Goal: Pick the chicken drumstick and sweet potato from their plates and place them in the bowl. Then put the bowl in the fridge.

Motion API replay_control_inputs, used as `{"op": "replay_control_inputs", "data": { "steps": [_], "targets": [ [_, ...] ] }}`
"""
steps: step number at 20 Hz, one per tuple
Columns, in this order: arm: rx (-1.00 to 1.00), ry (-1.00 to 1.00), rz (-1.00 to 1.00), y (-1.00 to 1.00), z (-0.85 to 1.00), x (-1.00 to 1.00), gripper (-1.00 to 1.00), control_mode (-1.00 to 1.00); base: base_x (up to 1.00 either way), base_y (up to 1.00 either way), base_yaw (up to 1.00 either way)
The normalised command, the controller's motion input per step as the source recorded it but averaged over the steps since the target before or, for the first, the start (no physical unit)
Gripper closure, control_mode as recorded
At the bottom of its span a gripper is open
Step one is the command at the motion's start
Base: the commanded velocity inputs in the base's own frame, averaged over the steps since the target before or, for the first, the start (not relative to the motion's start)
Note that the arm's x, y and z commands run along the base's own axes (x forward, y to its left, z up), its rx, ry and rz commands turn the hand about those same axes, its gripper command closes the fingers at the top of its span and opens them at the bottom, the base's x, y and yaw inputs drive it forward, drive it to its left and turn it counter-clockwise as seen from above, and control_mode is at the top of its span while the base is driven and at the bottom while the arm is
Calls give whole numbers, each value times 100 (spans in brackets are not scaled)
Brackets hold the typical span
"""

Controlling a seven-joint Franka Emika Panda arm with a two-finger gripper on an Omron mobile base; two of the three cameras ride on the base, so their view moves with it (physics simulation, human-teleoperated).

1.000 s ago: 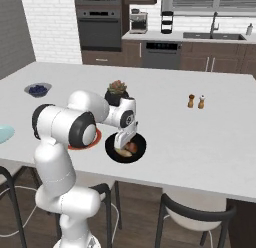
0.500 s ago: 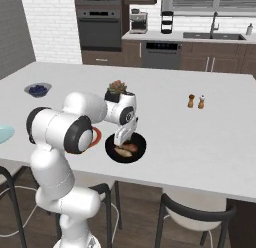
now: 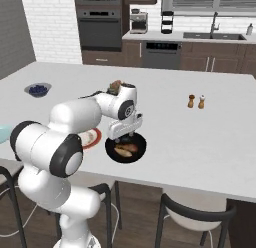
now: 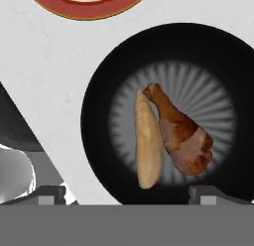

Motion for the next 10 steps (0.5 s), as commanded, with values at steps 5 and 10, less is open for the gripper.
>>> {"op": "replay_control_inputs", "data": {
  "steps": [5, 10],
  "targets": [
    [0, 7, -67, -22, 23, -16, -100, -100, 0, 0, 0],
    [2, 4, -79, -14, 0, -29, -100, -100, 0, 0, 0]
  ]
}}
